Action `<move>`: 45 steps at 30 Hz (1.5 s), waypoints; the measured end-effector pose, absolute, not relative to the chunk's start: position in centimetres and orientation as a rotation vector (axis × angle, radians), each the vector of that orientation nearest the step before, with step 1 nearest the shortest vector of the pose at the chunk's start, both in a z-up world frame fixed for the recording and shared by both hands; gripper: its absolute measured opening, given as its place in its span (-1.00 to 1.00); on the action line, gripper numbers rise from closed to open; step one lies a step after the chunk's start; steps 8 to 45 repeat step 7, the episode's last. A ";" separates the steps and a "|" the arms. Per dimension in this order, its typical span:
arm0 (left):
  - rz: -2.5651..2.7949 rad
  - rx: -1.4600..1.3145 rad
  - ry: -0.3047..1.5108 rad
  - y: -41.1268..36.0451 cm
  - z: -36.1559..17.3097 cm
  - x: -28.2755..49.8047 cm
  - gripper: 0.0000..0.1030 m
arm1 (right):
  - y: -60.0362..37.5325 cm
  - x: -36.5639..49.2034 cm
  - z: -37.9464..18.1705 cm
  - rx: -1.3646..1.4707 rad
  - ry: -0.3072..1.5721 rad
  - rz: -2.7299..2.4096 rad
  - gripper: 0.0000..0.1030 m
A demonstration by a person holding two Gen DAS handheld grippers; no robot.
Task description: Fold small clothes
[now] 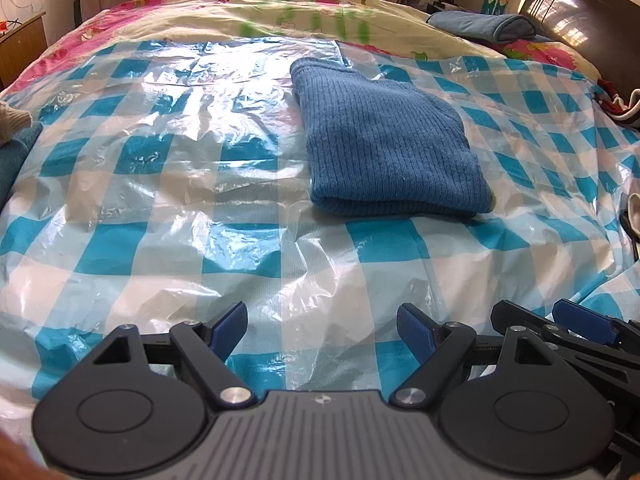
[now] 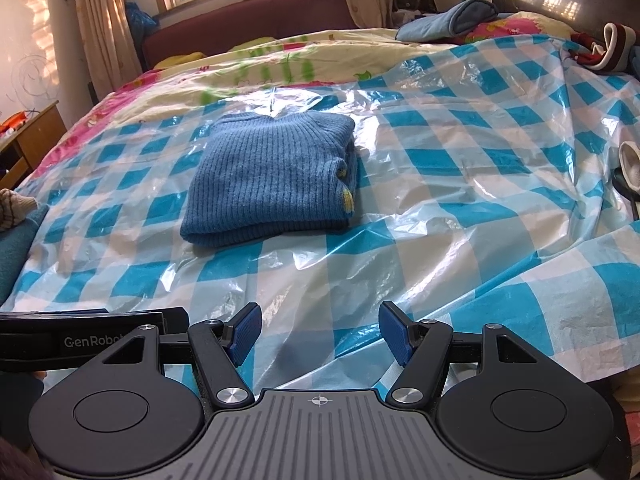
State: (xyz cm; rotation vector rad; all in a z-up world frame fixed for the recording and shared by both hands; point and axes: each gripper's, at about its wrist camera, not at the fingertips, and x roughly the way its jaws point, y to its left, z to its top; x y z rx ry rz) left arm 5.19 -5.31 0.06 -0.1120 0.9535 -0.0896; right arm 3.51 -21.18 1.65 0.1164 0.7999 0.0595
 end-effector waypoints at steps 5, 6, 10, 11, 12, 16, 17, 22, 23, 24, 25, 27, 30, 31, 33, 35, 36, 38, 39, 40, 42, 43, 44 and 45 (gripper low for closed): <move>-0.075 -0.099 0.934 -5.5 0.5 5.0 0.66 | -21.3 3.4 1.9 0.126 0.785 0.071 0.27; -0.073 -0.097 0.933 -5.5 0.5 4.9 0.66 | -21.4 3.3 1.9 0.128 0.784 0.074 0.27; -0.072 -0.096 0.932 -5.5 0.5 4.9 0.66 | -21.4 3.3 1.8 0.129 0.782 0.076 0.27; -0.072 -0.096 0.932 -5.5 0.5 4.9 0.66 | -21.4 3.3 1.8 0.129 0.782 0.076 0.27; -0.072 -0.096 0.932 -5.5 0.5 4.9 0.66 | -21.4 3.3 1.8 0.129 0.782 0.076 0.27; -0.072 -0.096 0.932 -5.5 0.5 4.9 0.66 | -21.4 3.3 1.8 0.129 0.782 0.076 0.27; -0.072 -0.096 0.932 -5.5 0.5 4.9 0.66 | -21.4 3.3 1.8 0.129 0.782 0.076 0.27; -0.072 -0.096 0.932 -5.5 0.5 4.9 0.66 | -21.4 3.3 1.8 0.129 0.782 0.076 0.27; -0.072 -0.096 0.932 -5.5 0.5 4.9 0.66 | -21.4 3.3 1.8 0.129 0.782 0.076 0.27; -0.072 -0.096 0.932 -5.5 0.5 4.9 0.66 | -21.4 3.3 1.8 0.129 0.782 0.076 0.27; -0.072 -0.096 0.932 -5.5 0.5 4.9 0.66 | -21.4 3.3 1.8 0.129 0.782 0.076 0.27; -0.072 -0.096 0.932 -5.5 0.5 4.9 0.66 | -21.4 3.3 1.8 0.129 0.782 0.076 0.27; -0.072 -0.096 0.932 -5.5 0.5 4.9 0.66 | -21.4 3.3 1.8 0.129 0.782 0.076 0.27; -0.072 -0.096 0.932 -5.5 0.5 4.9 0.66 | -21.4 3.3 1.8 0.129 0.782 0.076 0.27; -0.072 -0.096 0.932 -5.5 0.5 4.9 0.66 | -21.4 3.3 1.8 0.129 0.782 0.076 0.27; -0.072 -0.096 0.932 -5.5 0.5 4.9 0.66 | -21.4 3.3 1.8 0.129 0.782 0.076 0.27; -0.072 -0.096 0.932 -5.5 0.5 4.9 0.66 | -21.4 3.3 1.8 0.129 0.782 0.076 0.27; -0.072 -0.096 0.932 -5.5 0.5 4.9 0.66 | -21.4 3.3 1.8 0.129 0.782 0.076 0.27; -0.072 -0.096 0.932 -5.5 0.5 4.9 0.66 | -21.4 3.3 1.8 0.129 0.782 0.076 0.27; -0.072 -0.096 0.932 -5.5 0.5 4.9 0.66 | -21.4 3.3 1.8 0.129 0.782 0.076 0.27; -0.072 -0.096 0.932 -5.5 0.5 4.9 0.66 | -21.4 3.3 1.8 0.129 0.782 0.076 0.27; -0.072 -0.096 0.932 -5.5 0.5 4.9 0.66 | -21.4 3.3 1.8 0.129 0.782 0.076 0.27; -0.072 -0.096 0.932 -5.5 0.5 4.9 0.66 | -21.4 3.3 1.8 0.129 0.782 0.076 0.27; -0.072 -0.096 0.932 -5.5 0.5 4.9 0.66 | -21.4 3.3 1.8 0.129 0.782 0.076 0.27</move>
